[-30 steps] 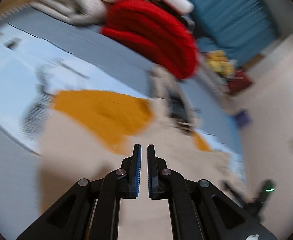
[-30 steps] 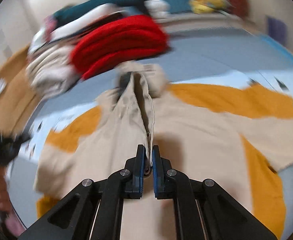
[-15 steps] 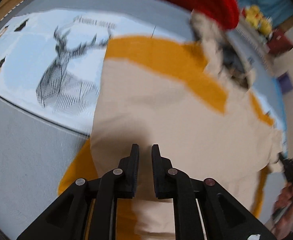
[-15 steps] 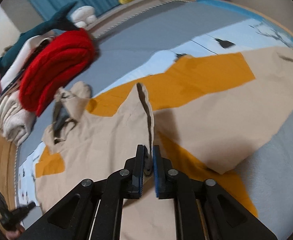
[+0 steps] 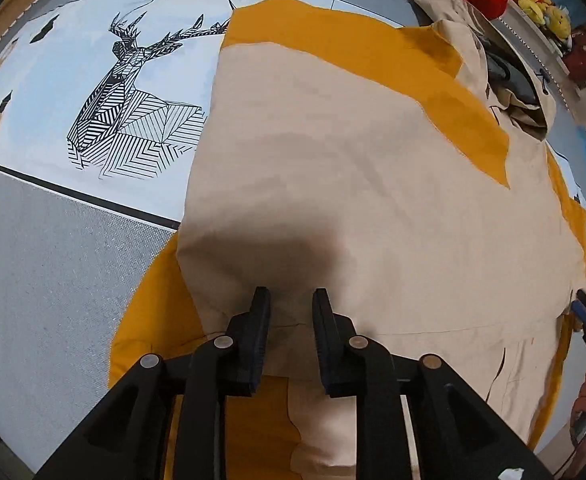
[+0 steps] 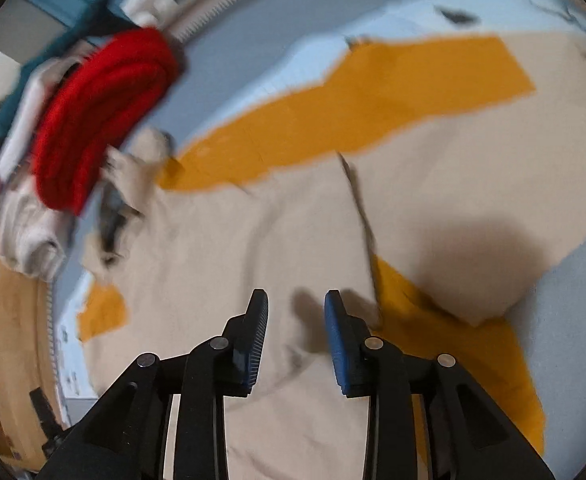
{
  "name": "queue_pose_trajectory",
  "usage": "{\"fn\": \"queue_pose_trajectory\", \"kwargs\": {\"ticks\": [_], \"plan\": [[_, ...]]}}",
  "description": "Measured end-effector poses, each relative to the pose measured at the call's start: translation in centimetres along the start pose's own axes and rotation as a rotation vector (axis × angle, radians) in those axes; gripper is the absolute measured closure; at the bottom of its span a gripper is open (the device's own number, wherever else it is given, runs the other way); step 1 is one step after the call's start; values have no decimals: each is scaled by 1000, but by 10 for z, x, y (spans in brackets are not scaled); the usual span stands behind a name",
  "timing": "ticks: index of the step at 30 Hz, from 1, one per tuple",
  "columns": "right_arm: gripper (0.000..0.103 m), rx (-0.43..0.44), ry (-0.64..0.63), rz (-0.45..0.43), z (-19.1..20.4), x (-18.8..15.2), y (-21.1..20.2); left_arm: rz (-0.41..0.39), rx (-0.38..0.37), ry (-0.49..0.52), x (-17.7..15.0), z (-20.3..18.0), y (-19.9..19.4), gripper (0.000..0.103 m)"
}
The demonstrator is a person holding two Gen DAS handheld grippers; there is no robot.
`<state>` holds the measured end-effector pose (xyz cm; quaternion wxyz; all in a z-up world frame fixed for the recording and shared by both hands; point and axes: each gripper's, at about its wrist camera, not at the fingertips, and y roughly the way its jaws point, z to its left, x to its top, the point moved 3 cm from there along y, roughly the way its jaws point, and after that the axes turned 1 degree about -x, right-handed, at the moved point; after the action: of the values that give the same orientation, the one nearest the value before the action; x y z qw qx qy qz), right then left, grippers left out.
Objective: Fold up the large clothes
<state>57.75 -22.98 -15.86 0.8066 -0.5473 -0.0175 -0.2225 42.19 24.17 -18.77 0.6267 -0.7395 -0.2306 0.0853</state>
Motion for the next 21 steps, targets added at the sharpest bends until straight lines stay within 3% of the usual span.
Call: {"fn": "queue_pose_trajectory", "kwargs": {"ticks": [3,6,10,13,16,21], "plan": [[72,-50,27,43,-12,-5,11,-30,-19,2,2,-6,-13,84],[72,-62,18,15,-10,-4,1,-45,-41,23,1,-10,-19,82],[72,-60,-28,-8,-3,1,-5,13,-20,20,-4,-7,-2,81],[72,-100,15,20,-16,1,-1,2,-7,27,-5,-10,-7,81],[72,-108,18,-20,-17,4,-11,-50,-1,48,-2,-21,-23,81],[72,-117,-89,-156,-3,10,-48,-141,12,101,-9,-38,-47,81]]}}
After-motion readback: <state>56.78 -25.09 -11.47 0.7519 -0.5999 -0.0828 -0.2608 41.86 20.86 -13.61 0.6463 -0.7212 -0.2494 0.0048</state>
